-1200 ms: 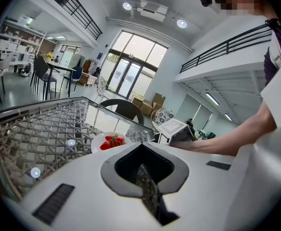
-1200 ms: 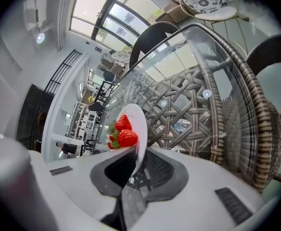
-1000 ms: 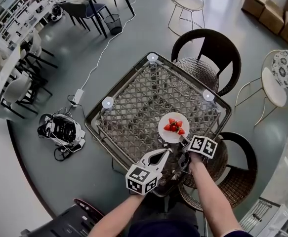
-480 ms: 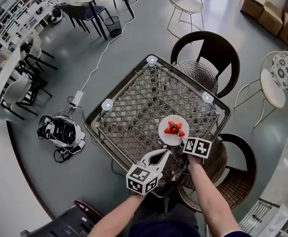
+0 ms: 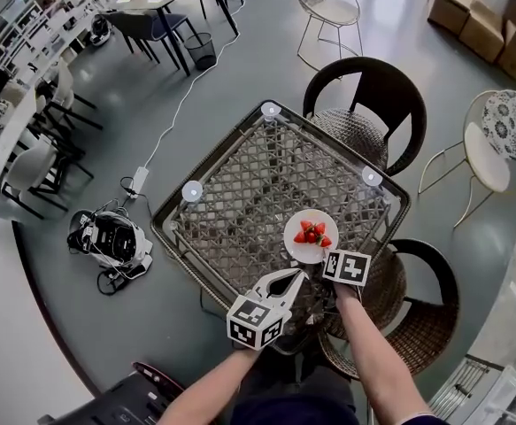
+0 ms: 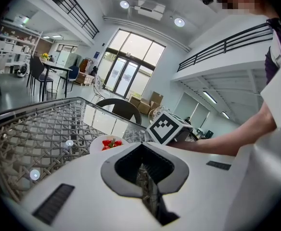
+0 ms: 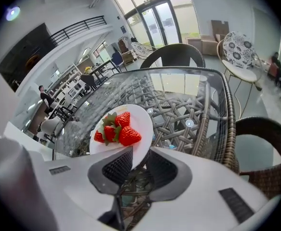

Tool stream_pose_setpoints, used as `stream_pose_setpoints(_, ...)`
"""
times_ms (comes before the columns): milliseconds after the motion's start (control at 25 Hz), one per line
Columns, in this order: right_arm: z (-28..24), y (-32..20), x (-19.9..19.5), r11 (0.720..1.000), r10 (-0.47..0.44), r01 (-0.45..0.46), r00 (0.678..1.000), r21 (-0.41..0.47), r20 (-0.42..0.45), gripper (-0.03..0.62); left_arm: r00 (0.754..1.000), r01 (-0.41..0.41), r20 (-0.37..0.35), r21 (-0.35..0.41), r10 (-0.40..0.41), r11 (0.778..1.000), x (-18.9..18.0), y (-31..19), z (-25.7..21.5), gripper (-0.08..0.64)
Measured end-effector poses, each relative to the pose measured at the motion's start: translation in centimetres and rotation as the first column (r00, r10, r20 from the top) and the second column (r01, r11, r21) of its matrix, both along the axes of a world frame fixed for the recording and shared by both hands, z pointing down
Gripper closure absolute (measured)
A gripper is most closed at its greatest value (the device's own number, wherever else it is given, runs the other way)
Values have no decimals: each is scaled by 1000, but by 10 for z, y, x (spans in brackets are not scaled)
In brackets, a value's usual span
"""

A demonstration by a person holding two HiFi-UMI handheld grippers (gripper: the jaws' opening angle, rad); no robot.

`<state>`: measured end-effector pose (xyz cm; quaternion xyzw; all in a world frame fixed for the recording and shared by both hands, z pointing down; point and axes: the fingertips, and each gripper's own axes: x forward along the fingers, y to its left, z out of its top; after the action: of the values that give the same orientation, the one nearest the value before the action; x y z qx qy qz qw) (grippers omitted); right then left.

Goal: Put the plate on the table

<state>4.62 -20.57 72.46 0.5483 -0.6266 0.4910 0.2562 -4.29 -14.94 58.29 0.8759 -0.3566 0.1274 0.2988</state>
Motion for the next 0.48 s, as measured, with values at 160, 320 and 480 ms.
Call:
stream_pose_setpoints(160, -3, -2, 1, 997, -70, 74, 992, 30, -102, 506, 1000, -1, 5, 0, 1, 1000, -1, 1, 2, 555)
stream_pose_setpoints(320, -8, -1, 1, 988, -128, 141, 975, 63, -180, 506, 1000, -3, 5, 2, 3, 1000, -1, 2, 1, 555)
stream_pose_setpoints(480, -13, 3, 4, 976, -163, 188, 965, 109, -206, 506, 1000, -1, 5, 4, 1, 1000, -1, 1, -1, 555)
